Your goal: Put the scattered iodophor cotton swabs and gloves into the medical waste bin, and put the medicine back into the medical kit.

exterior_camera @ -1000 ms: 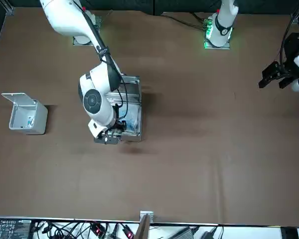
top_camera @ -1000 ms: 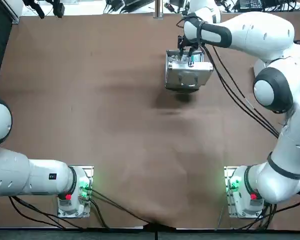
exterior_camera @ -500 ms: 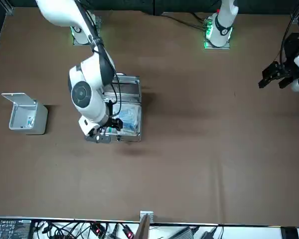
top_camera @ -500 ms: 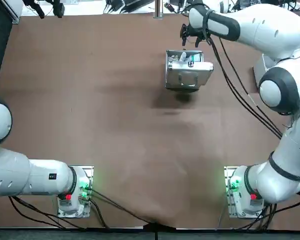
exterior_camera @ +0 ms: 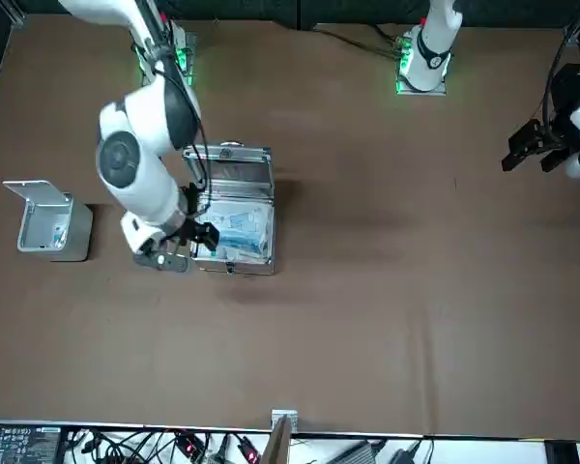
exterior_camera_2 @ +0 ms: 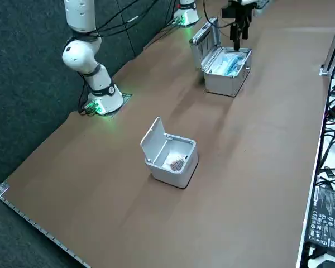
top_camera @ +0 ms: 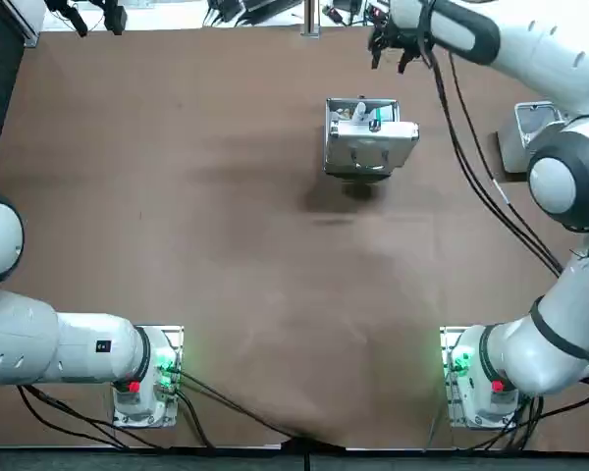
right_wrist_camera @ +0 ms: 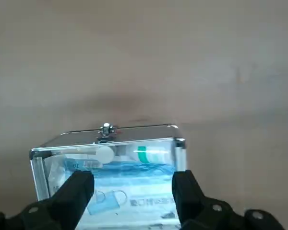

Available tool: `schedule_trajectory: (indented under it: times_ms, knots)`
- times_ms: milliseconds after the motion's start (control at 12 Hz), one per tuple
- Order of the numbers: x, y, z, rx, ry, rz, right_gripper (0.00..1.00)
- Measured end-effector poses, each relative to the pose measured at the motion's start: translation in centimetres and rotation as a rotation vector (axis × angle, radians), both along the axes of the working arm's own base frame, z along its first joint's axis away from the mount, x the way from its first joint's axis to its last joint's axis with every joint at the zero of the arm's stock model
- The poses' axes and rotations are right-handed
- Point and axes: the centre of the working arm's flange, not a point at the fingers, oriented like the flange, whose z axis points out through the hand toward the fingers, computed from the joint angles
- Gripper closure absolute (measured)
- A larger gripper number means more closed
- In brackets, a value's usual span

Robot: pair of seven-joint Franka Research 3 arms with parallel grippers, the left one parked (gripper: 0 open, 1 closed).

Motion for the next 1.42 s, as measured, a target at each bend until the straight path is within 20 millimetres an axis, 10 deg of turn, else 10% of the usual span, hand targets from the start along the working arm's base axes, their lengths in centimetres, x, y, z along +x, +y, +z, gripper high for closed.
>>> schedule_trajectory:
  times_ms: [750, 1417]
  knots:
    - [-4.2, -17.9, 16.5, -0.039, 0.010, 0.262, 0.00]
    - [-10.9, -21.1, 20.7, -0.053, 0.035, 0.226, 0.00]
